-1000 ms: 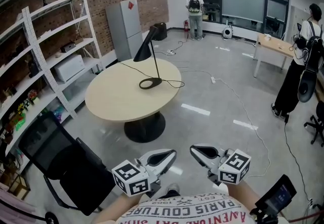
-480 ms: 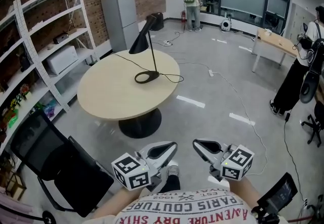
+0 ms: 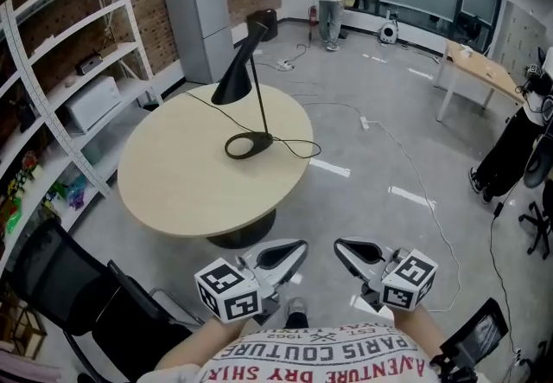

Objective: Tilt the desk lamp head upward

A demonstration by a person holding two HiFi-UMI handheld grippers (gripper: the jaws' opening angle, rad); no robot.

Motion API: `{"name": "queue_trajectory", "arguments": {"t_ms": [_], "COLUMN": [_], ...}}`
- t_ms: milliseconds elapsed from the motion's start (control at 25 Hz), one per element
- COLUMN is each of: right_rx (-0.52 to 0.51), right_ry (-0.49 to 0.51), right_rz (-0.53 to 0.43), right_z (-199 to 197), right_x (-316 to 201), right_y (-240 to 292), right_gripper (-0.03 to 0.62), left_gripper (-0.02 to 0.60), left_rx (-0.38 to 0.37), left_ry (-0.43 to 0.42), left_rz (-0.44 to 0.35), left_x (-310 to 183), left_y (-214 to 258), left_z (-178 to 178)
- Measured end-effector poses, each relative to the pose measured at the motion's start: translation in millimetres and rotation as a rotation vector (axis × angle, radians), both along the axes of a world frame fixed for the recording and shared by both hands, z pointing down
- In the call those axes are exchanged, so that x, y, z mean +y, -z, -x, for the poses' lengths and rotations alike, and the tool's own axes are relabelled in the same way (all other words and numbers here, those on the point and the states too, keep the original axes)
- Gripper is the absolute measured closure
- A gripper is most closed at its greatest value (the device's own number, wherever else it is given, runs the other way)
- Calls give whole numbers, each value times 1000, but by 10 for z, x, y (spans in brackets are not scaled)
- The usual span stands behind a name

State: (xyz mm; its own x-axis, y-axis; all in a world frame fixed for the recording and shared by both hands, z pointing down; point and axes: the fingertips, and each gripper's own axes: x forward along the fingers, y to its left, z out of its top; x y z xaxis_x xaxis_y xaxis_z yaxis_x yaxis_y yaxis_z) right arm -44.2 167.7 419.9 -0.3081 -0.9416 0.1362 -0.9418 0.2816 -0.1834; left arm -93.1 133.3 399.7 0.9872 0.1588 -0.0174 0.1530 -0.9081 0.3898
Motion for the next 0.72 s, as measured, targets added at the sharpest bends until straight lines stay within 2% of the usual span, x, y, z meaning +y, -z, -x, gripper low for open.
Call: {"name": "queue_trajectory", "arguments": {"t_ms": [280,400,720], "right_rx": [7,16,38], "right_ry": [-1,10,25], "right_rz": [30,39,14], "right_z": [-632,-806,-1021], "right_x": [-1015,-1389,-1878], "right_y": [-53,-85,-22], "right_gripper": [588,588,588], "left_gripper": [586,586,584], "left_rx": [-11,0,25], "left_ry": [6,15,65], "left_rz": [15,-3,-25], "left_x": [-1034,-1417,-2031], "left_y": [-1,67,141], "left_z": [-595,-762,-920]}}
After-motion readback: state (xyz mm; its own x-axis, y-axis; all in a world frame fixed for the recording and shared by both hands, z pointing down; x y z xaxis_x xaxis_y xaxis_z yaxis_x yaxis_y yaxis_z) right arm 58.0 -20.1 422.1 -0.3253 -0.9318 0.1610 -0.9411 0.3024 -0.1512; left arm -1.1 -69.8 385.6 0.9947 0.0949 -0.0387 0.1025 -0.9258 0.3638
